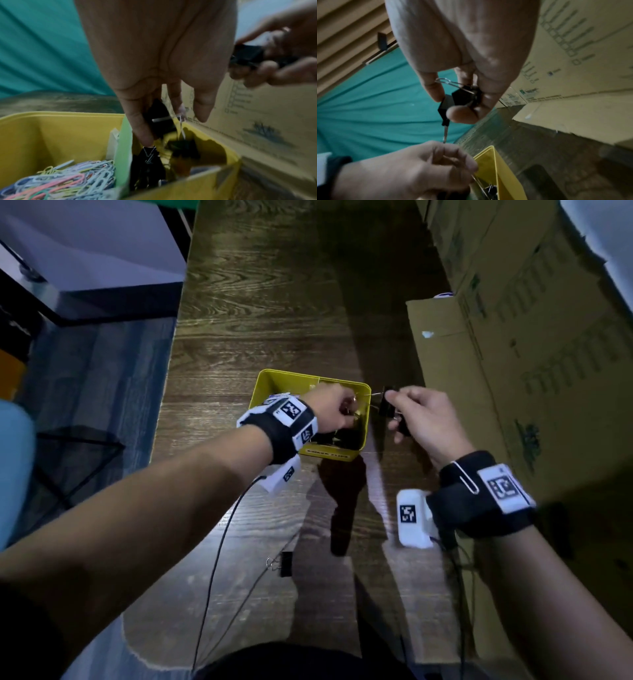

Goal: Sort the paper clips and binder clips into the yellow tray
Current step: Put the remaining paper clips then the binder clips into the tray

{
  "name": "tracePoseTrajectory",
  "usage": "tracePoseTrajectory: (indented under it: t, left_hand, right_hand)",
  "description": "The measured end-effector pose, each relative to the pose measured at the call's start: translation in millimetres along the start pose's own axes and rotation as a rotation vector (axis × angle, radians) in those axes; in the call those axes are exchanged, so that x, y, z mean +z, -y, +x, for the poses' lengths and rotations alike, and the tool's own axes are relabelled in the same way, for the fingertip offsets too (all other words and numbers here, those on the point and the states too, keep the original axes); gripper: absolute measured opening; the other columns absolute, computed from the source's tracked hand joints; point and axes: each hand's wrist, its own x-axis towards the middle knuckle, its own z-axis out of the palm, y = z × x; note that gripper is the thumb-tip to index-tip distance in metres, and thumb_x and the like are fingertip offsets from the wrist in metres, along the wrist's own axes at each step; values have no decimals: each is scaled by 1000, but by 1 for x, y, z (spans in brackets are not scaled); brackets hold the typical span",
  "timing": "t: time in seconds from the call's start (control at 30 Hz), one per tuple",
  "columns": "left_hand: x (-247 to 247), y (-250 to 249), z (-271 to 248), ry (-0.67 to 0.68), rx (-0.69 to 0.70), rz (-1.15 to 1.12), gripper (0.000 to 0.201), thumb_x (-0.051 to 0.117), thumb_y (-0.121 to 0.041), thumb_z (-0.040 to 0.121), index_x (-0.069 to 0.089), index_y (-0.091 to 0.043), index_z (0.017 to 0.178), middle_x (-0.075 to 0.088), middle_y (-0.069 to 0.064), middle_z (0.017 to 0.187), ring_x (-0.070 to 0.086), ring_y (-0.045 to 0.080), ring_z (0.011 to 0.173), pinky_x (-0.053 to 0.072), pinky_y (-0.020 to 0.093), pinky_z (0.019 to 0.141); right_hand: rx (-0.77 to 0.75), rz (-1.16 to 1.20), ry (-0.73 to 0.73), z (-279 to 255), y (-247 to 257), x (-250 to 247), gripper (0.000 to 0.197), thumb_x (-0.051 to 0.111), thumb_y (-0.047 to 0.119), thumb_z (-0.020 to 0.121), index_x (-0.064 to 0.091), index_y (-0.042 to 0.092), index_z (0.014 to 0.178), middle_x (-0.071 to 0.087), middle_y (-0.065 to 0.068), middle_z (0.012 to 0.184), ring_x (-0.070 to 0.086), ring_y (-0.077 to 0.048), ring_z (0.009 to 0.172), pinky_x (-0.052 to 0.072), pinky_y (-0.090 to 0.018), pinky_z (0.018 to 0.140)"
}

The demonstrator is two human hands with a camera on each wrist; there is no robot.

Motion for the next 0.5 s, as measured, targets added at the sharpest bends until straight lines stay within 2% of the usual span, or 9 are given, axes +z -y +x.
tracePoseTrajectory:
  t: [0.07, 0.13, 0.2, 0.27, 0.33, 0.4, 0.5]
  left_hand:
    - [9, 7, 4, -3, 36, 70, 35, 65, -27, 81, 59, -18, 114, 65, 6, 111, 58, 23, 102, 46, 29, 87]
    - [13, 13, -4, -94, 42, 41, 32, 62, -22, 82, 61, -13, 113, 65, 11, 110, 57, 28, 104, 44, 30, 88]
    - [16, 22, -18, -257, 25, -55, 22, 58, -14, 83, 67, -11, 102, 67, 12, 104, 59, 28, 98, 43, 28, 84]
    - [21, 32, -39, -441, -2, -191, 16, 58, -7, 81, 71, -10, 90, 69, 8, 95, 61, 21, 89, 44, 23, 78]
    - [29, 44, -64, -549, -48, -293, 12, 61, -6, 81, 72, -11, 84, 69, 5, 88, 61, 16, 81, 46, 23, 70]
    - [45, 60, -90, -517, -106, -356, 9, 62, -12, 82, 71, -12, 83, 68, 4, 85, 60, 15, 76, 48, 25, 66]
    - [71, 82, -136, -435, -88, -359, 27, 55, -33, 81, 70, -11, 81, 68, 2, 80, 58, 10, 70, 47, 25, 64]
  right_hand:
    - [-31, -191, 7, 14, 7, 4, 28, 54, 40, 89, 67, 15, 83, 63, -2, 64, 61, -19, 57, 52, -34, 66]
    - [-74, -335, 0, 27, 17, 12, 33, 47, 40, 90, 67, 13, 89, 68, -6, 74, 64, -21, 66, 51, -33, 71]
    - [-99, -468, 14, 39, 24, 20, 33, 45, 39, 91, 67, 14, 89, 68, -7, 85, 63, -23, 77, 45, -29, 76]
    - [-125, -535, 38, 52, 28, 29, 31, 47, 39, 89, 67, 16, 85, 68, -9, 91, 63, -24, 82, 48, -31, 79]
    - [-138, -600, 68, 63, 27, 40, 31, 49, 40, 86, 67, 15, 87, 67, -13, 98, 63, -29, 87, 52, -36, 83]
    - [-126, -738, 149, 67, 25, 53, 37, 49, 40, 88, 67, 9, 97, 64, -16, 105, 63, -32, 91, 53, -37, 84]
    - [-171, -955, 246, 60, 19, 69, 45, 48, 45, 91, 63, 4, 100, 63, -16, 100, 63, -33, 90, 54, -37, 78]
